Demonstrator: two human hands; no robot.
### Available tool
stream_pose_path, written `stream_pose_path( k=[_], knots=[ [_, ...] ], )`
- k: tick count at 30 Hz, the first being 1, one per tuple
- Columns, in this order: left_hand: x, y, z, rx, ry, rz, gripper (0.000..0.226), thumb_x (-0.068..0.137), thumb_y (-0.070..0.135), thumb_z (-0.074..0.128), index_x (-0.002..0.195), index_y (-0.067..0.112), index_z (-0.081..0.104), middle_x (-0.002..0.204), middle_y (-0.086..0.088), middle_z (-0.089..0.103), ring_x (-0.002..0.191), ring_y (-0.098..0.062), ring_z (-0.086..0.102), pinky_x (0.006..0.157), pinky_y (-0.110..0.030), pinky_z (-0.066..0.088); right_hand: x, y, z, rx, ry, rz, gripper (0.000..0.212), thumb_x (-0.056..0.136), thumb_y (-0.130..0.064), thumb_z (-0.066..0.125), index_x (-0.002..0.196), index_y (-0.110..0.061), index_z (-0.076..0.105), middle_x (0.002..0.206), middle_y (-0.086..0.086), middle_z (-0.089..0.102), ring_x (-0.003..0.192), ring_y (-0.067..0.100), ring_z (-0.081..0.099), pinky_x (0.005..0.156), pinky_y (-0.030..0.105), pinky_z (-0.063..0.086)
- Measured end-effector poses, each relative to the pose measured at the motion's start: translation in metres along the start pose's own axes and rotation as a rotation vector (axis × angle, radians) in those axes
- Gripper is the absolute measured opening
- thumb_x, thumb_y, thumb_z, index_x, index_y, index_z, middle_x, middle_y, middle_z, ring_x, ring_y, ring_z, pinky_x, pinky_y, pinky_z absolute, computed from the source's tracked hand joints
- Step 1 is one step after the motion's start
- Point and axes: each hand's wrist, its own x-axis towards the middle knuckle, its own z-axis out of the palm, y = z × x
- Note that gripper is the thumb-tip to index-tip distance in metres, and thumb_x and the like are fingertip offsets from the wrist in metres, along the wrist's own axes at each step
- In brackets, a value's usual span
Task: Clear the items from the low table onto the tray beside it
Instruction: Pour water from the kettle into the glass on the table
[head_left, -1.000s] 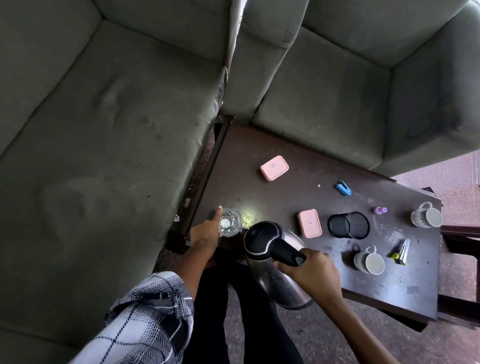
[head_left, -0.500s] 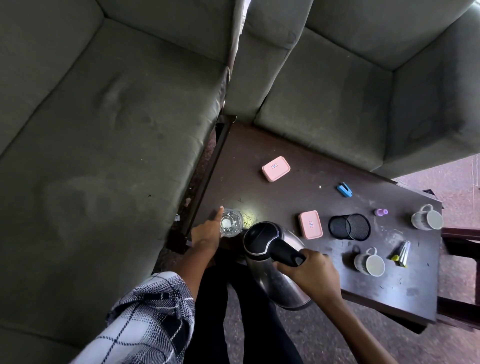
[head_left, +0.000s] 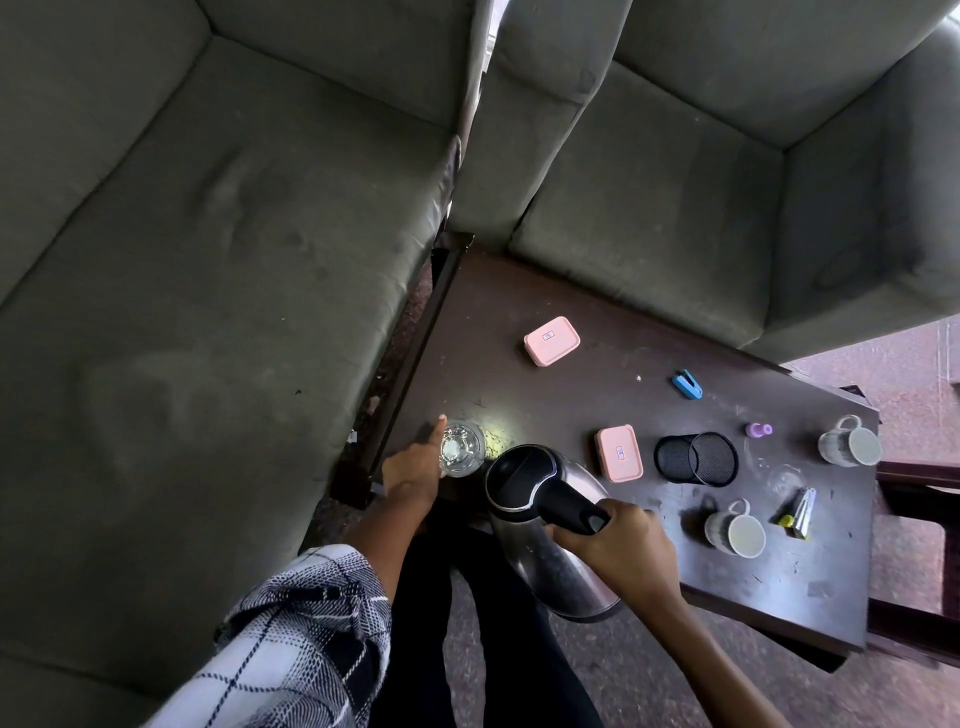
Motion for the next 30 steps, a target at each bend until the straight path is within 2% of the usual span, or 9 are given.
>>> stream_pose_path(
  k=[15, 25, 30],
  knots=[
    [-0.0012, 0.0002, -0.0016, -0.003, -0.016, -0.006, 0.075, 0.095, 0.017, 0.05, 0.148, 0.038, 0.001, 0.12, -0.009, 0.063, 0.107, -0.026, 0.063, 0.083, -0.034, 0.048, 0.0051, -0.0015, 0.0003, -0.011, -0.008, -0.024, 0.053, 0.058, -0.061, 0.071, 0.05, -0.019, 0.04, 0.053, -0.007, 0.045, 0.061, 0.022, 0.053, 0.057, 0.025, 0.037],
    [-0.0017, 0.0003, -0.0007, -0.017, -0.006, -0.011, 0.074, 0.094, 0.017, 0.049, 0.148, 0.038, 0.003, 0.122, -0.008, 0.062, 0.106, -0.025, 0.063, 0.082, -0.032, 0.048, 0.0069, -0.0012, 0.0007, -0.023, -0.022, -0.014, 0.049, 0.057, -0.061, 0.068, 0.053, -0.02, 0.042, 0.064, 0.0, 0.058, 0.071, 0.024, 0.06, 0.06, 0.026, 0.043],
    [0.0, 0.0001, 0.0007, -0.009, -0.008, -0.015, 0.075, 0.094, 0.015, 0.049, 0.147, 0.039, 0.001, 0.119, -0.009, 0.064, 0.105, -0.026, 0.063, 0.083, -0.033, 0.049, 0.0062, -0.0012, 0.0, -0.023, -0.023, -0.013, 0.049, 0.057, -0.062, 0.068, 0.053, -0.021, 0.043, 0.064, -0.001, 0.058, 0.071, 0.024, 0.061, 0.062, 0.028, 0.046]
  ],
)
